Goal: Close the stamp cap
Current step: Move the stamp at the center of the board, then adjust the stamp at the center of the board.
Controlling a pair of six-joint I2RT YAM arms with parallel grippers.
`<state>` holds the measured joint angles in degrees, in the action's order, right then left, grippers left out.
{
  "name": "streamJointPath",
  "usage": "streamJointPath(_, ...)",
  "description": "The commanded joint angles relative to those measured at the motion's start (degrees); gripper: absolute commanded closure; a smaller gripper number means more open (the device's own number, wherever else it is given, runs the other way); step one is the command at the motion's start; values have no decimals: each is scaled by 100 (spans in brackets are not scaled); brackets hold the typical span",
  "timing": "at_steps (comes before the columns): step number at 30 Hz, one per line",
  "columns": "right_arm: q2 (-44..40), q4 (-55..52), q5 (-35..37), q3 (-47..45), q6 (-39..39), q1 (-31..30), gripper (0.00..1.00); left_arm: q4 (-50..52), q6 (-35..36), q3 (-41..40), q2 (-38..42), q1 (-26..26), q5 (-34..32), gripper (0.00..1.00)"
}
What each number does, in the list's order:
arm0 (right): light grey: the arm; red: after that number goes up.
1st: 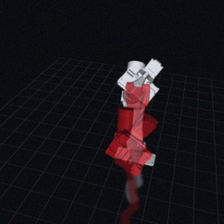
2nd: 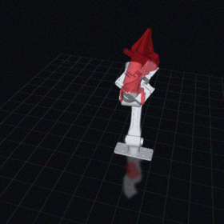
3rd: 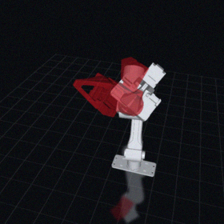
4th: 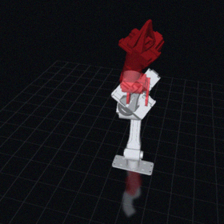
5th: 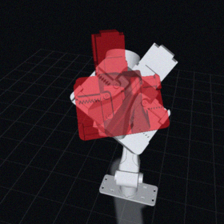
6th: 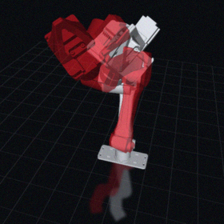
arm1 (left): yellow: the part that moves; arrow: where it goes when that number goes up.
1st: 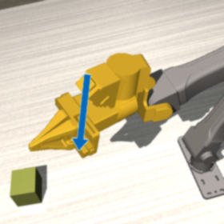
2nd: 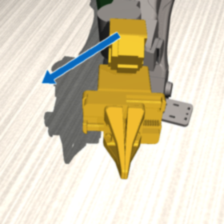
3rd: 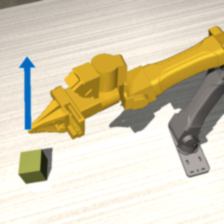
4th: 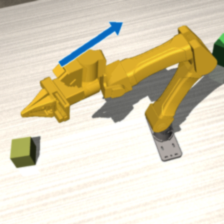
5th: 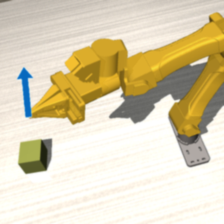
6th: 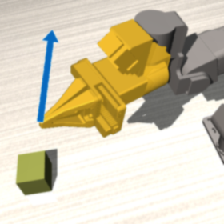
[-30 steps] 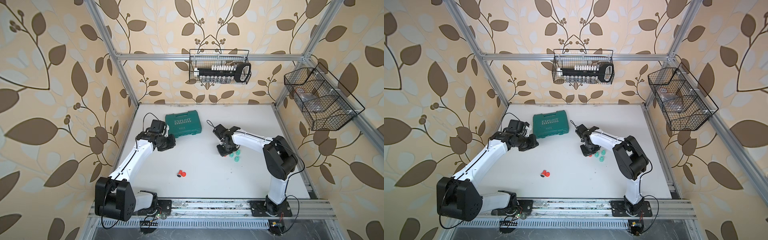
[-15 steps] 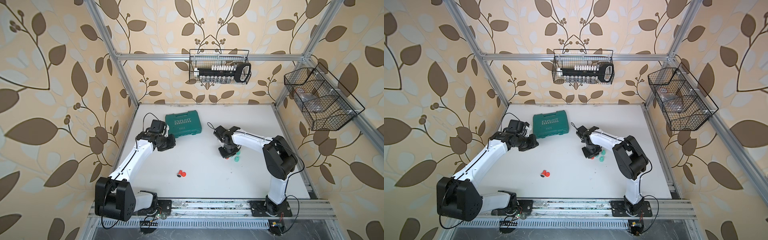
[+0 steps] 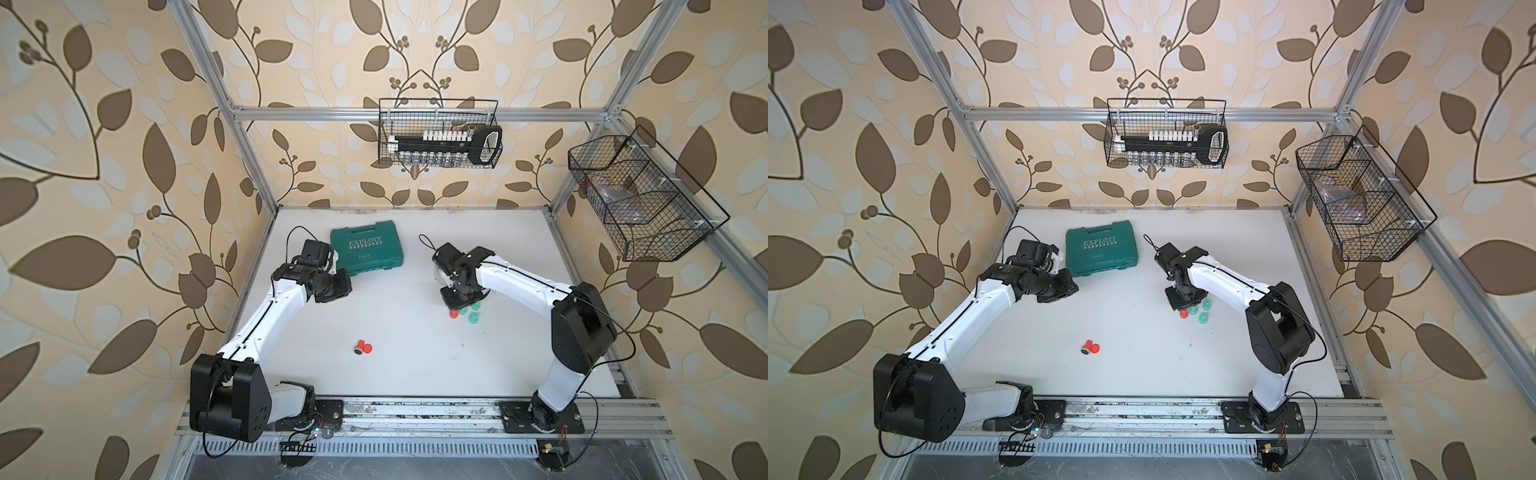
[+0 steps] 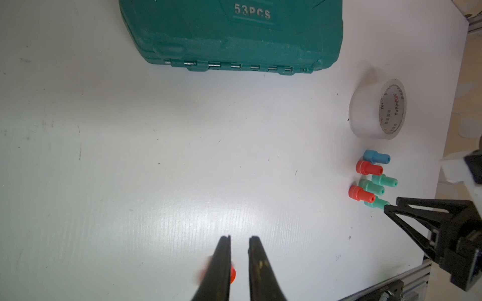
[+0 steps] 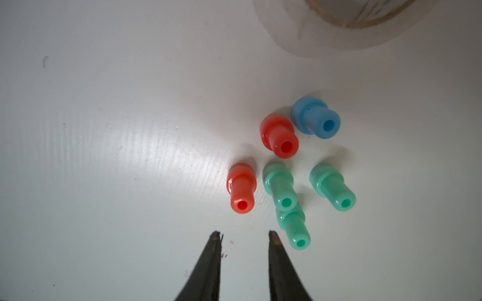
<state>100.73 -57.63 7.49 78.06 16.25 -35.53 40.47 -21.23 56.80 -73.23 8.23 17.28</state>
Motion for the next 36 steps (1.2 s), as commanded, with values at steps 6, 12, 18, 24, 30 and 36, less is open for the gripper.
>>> streamJointPath(6,-235,-17,-585,340,9,-479,72,729,-632,-346,692,588,-460,77)
streamJointPath(12,-196,189,-968,356,10,-763,72,1095,-1195,-758,1003,938,-749,77)
streamJointPath(18,-204,246,-994,336,-8,-766,72,1042,-2164,-1451,1342,1779,-1061,73)
streamJointPath(24,-189,289,-1074,253,-42,-767,71,950,-2545,-1837,1412,2220,-1086,73)
streamJointPath(30,-186,298,-1074,229,-83,-755,71,340,-2662,-2153,1266,2300,-668,67)
streamJointPath(36,-189,296,-1096,236,-61,-758,71,-14,-2546,-2266,773,2337,-719,66)
